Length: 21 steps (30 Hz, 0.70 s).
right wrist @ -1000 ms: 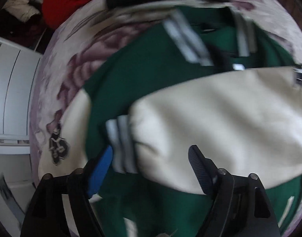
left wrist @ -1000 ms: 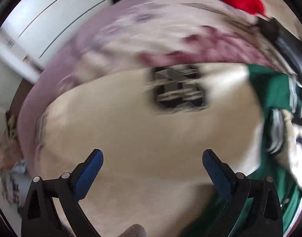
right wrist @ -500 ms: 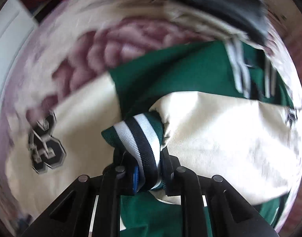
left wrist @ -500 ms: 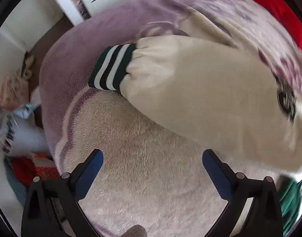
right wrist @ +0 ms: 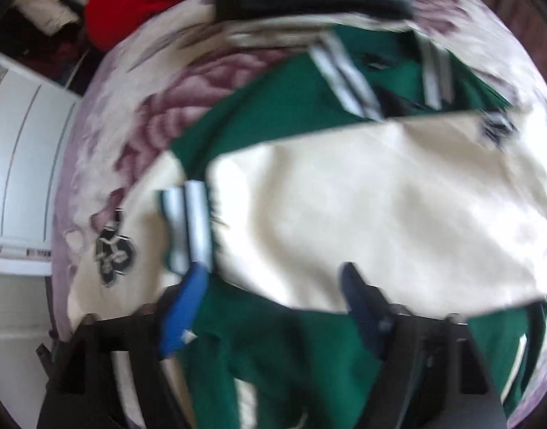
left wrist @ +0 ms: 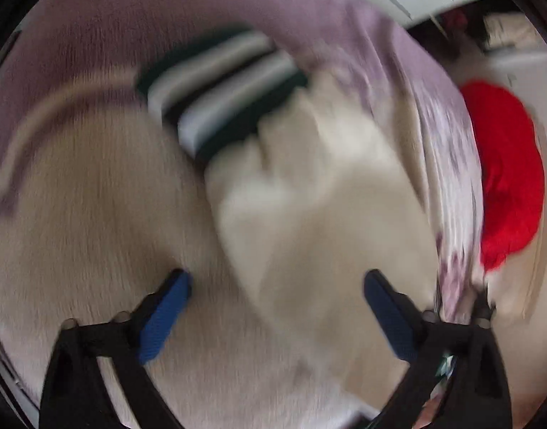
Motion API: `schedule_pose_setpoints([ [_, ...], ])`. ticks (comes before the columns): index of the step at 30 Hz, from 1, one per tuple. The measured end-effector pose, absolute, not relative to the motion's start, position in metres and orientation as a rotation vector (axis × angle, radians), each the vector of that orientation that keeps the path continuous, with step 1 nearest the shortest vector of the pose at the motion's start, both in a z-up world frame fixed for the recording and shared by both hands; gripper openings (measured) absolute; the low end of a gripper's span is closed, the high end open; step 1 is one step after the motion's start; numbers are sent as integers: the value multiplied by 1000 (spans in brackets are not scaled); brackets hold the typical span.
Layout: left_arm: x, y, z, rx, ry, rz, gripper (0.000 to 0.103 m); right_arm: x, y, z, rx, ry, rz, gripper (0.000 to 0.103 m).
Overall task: Fold large clothes
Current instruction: 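Grasp the other cream sleeve cuff with the left tool and fold it across the body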
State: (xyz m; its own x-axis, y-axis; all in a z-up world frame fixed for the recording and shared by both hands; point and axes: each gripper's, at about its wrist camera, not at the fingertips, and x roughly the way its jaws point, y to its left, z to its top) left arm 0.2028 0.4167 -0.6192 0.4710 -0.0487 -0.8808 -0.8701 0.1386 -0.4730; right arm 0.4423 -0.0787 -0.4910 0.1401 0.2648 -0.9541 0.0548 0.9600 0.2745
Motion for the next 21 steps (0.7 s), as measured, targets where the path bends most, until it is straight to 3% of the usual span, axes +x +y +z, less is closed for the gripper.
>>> schedule_pose_setpoints([
  [1, 206, 429, -618, -1282, 884, 790, 66, 438, -92, -494, 287, 1423, 134, 103],
  [2, 208, 436, -618, -1275, 869, 819, 31, 433, -102, -497, 312, 1417, 108, 103],
  [3, 210, 448, -619, -1289, 850, 843, 19, 431, -107, -501, 331, 1422, 84, 103],
  [5, 213, 458, -611, -1302, 776, 826, 11, 431, -121, -508, 351, 1438, 49, 103],
  [10, 263, 468, -546, -1051, 733, 745, 8, 444, -118, -505, 271, 1421, 40, 103],
  [17, 292, 463, -482, -914, 664, 655, 8, 482, -33, -535, 204, 1415, 178, 103],
  [21, 310, 433, -441, -770, 641, 618, 8, 494, 9, -592, 178, 1584, 223, 103],
])
